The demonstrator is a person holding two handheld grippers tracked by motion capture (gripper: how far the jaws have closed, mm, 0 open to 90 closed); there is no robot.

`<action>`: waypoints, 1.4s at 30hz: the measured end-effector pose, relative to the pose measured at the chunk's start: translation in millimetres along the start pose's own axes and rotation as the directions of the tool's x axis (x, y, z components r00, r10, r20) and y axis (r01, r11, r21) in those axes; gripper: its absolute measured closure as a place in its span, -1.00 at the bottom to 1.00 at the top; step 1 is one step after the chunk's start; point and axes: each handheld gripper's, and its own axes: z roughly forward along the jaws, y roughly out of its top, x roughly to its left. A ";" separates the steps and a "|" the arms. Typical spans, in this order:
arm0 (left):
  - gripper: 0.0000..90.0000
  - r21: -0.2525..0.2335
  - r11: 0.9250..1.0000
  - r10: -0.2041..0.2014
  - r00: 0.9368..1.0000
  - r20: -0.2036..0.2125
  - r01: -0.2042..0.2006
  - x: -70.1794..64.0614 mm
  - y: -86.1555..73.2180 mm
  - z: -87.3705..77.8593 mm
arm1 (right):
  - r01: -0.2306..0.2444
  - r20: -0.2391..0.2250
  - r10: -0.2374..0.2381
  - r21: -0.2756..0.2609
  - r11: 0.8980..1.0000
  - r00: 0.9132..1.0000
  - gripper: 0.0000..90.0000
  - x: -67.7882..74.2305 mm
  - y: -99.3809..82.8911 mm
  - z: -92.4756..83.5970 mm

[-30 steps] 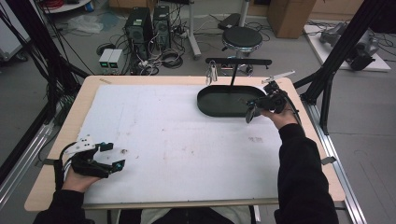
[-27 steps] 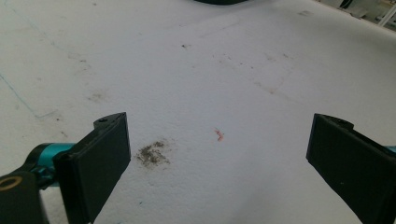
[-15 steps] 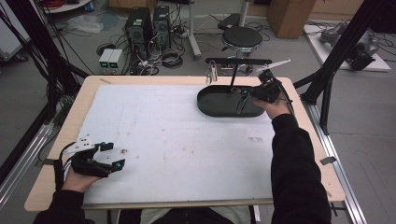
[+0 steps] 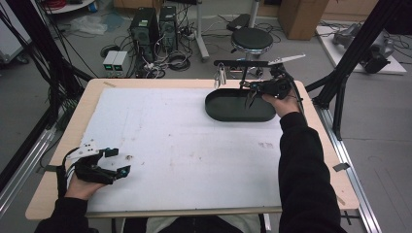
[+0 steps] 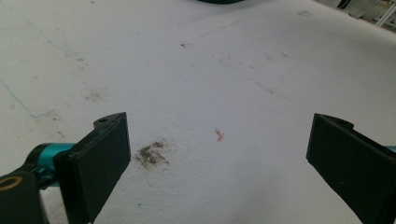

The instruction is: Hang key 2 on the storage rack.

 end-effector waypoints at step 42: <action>-0.85 0.000 1.000 0.004 1.000 0.004 -0.004 0.2 -0.6 -1.4 | -0.077 0.158 0.085 -0.060 0.995 0.984 0.95 -10.4 18.4 41.2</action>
